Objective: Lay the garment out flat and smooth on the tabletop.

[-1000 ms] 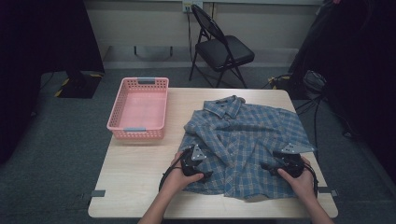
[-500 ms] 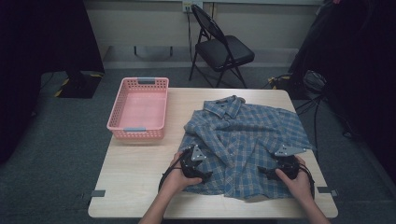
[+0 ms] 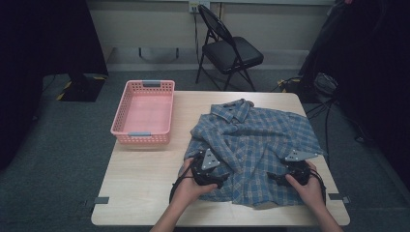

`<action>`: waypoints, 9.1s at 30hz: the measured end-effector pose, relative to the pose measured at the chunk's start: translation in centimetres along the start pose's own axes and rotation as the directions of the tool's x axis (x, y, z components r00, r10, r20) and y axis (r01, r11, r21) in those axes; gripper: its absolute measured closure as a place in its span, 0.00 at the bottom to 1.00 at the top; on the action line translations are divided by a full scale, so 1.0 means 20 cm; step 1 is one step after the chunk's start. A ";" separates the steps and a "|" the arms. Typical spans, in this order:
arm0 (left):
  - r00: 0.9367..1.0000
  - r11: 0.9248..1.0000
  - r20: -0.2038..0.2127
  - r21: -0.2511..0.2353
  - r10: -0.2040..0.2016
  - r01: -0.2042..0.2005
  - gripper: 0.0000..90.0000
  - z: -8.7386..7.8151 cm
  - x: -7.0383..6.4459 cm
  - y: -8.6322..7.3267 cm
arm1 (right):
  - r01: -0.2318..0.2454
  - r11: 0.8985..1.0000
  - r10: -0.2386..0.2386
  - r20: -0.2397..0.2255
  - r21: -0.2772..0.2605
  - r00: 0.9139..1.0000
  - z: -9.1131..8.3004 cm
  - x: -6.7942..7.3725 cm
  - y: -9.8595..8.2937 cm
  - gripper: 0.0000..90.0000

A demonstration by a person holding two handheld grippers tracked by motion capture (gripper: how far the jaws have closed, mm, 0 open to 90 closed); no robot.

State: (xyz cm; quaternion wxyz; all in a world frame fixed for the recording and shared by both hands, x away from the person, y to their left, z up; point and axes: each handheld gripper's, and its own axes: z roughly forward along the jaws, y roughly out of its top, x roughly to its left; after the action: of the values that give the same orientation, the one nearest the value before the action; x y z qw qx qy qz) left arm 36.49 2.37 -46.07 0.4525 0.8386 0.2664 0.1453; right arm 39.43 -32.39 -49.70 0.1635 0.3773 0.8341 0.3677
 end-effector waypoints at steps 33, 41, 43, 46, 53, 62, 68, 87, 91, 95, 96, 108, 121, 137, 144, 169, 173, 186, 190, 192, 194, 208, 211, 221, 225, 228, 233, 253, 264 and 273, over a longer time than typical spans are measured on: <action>0.998 0.999 -0.039 0.025 -0.040 0.041 0.91 0.17 0.12 0.21 | -0.023 1.000 0.022 -0.021 -0.008 1.000 0.00 -0.01 0.00 0.14; 0.995 0.997 -0.072 0.030 -0.063 0.065 0.93 0.02 0.23 0.28 | -0.008 1.000 0.008 -0.010 -0.003 1.000 0.00 -0.01 0.00 0.14; 0.993 0.996 -0.078 0.013 -0.084 0.085 0.93 -0.01 0.26 0.29 | -0.008 1.000 0.008 -0.010 -0.003 1.000 0.00 -0.01 0.00 0.14; 0.990 0.995 -0.093 0.000 -0.104 0.105 0.93 -0.07 0.31 0.31 | -0.002 1.000 0.002 -0.005 -0.001 1.000 0.00 0.00 0.00 0.14; 0.983 0.990 -0.120 0.004 -0.136 0.138 0.93 -0.15 0.42 0.34 | 0.009 1.000 -0.009 0.004 0.005 1.000 0.00 0.00 0.00 0.14; 0.973 0.985 -0.155 -0.009 -0.170 0.171 0.93 -0.30 0.52 0.32 | 0.011 1.000 -0.011 0.005 0.005 1.000 0.00 0.01 0.00 0.14; 0.961 0.982 -0.199 -0.028 -0.190 0.188 0.93 -0.39 0.59 0.33 | 0.010 1.000 -0.010 0.005 0.005 1.000 0.00 0.01 0.00 0.14; 0.929 0.971 -0.285 -0.064 -0.238 0.229 0.93 -0.54 0.80 0.33 | 0.013 1.000 -0.013 0.006 0.006 1.000 0.00 0.01 0.00 0.14; 0.927 0.973 -0.296 -0.058 -0.230 0.223 0.93 -0.54 0.82 0.33 | 0.013 1.000 -0.013 0.006 0.006 1.000 0.00 0.01 0.00 0.14; 0.930 0.977 -0.299 -0.053 -0.214 0.208 0.93 -0.55 0.85 0.33 | 0.013 1.000 -0.013 0.006 0.006 1.000 0.00 0.01 0.00 0.14; 0.930 0.977 -0.301 -0.051 -0.211 0.205 0.93 -0.55 0.86 0.33 | 0.014 1.000 -0.014 0.006 0.006 1.000 0.00 0.01 0.00 0.14; 0.928 0.982 -0.323 -0.034 -0.187 0.186 0.93 -0.56 0.99 0.35 | 0.014 1.000 -0.014 0.006 0.007 1.000 0.00 0.01 0.00 0.14; 0.879 0.971 -0.412 -0.101 -0.240 0.217 0.94 -0.67 1.29 0.28 | 0.017 1.000 -0.017 0.004 0.008 1.000 0.01 0.01 0.00 0.14; 0.830 0.956 -0.476 -0.157 -0.292 0.247 0.39 -0.59 1.15 0.10 | 0.017 1.000 -0.017 0.006 0.009 1.000 0.02 0.01 0.01 0.14; 0.901 0.966 -0.350 -0.136 -0.255 0.220 0.30 -0.54 0.86 0.08 | 0.017 1.000 -0.017 0.006 0.009 1.000 0.02 0.01 0.01 0.14; 0.990 0.992 -0.116 0.084 -0.083 0.093 0.26 -0.14 0.28 -0.24 | 0.018 1.000 -0.018 0.005 0.009 1.000 0.02 0.01 0.01 0.14; 0.991 0.992 -0.114 0.098 -0.073 0.085 0.26 -0.13 0.27 -0.25 | 0.018 1.000 -0.018 0.005 0.009 1.000 0.02 0.01 0.01 0.14; 0.994 0.985 -0.099 0.160 -0.049 0.064 0.21 -0.10 0.26 -0.29 | 0.019 1.000 -0.019 0.006 0.008 1.000 0.02 0.01 0.01 0.14; 0.996 0.987 -0.070 0.147 -0.054 0.064 0.18 -0.10 0.27 -0.30 | 0.019 1.000 -0.019 0.007 0.008 1.000 0.02 0.01 0.01 0.14; 0.996 0.987 -0.072 0.147 -0.051 0.062 0.18 -0.10 0.27 -0.30 | 0.022 1.000 -0.022 0.008 0.007 1.000 0.02 0.02 0.01 0.14; 0.996 0.987 -0.078 0.148 -0.053 0.064 0.17 -0.10 0.27 -0.30 | 0.027 1.000 -0.027 0.012 -0.001 1.000 0.00 0.01 0.01 0.14; 0.995 0.987 -0.084 0.145 -0.060 0.072 0.18 -0.10 0.26 -0.30 | -0.084 0.996 0.088 0.115 -0.038 0.989 -0.29 -0.10 -0.11 0.56; 0.994 0.987 -0.085 0.145 -0.062 0.074 0.18 -0.11 0.26 -0.30 | -0.074 0.997 0.077 0.107 -0.025 0.991 -0.30 -0.07 -0.13 0.55; 0.994 0.986 -0.090 0.146 -0.063 0.076 0.18 -0.11 0.26 -0.30 | -0.072 0.997 0.074 0.085 -0.026 0.994 -0.32 0.06 -0.15 0.50; 0.994 0.986 -0.090 0.146 -0.063 0.076 0.17 -0.11 0.26 -0.30 | -0.073 0.997 0.072 0.095 0.005 0.993 -0.24 0.06 -0.15 0.50; 0.994 0.986 -0.090 0.146 -0.064 0.077 0.17 -0.11 0.26 -0.30 | -0.069 0.998 0.068 0.107 0.008 0.992 -0.19 0.06 -0.14 0.49; 0.994 0.986 -0.090 0.146 -0.065 0.078 0.17 -0.11 0.26 -0.30 | -0.071 0.997 0.071 0.107 -0.002 0.992 -0.19 0.04 -0.14 0.62; 0.994 0.987 -0.086 0.141 -0.072 0.083 0.19 -0.12 0.26 -0.31 | -0.133 0.991 0.133 0.009 0.003 0.991 -0.45 -0.03 -0.22 1.00; 0.994 0.987 -0.087 0.141 -0.071 0.083 0.20 -0.12 0.26 -0.31 | -0.245 0.958 0.272 0.204 -0.148 0.941 -0.44 -0.25 -0.15 0.86; 0.994 0.987 -0.087 0.142 -0.070 0.082 0.19 -0.12 0.26 -0.31 | -0.160 0.971 0.205 0.277 -0.177 0.939 -0.49 -0.12 -0.13 0.53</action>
State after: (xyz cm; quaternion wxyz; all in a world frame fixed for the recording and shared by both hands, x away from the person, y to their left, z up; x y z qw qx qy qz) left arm 37.71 9.73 -49.94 0.3843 0.8518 0.3263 0.1424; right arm 34.32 -40.21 -45.08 0.2786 0.4898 0.7316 0.3837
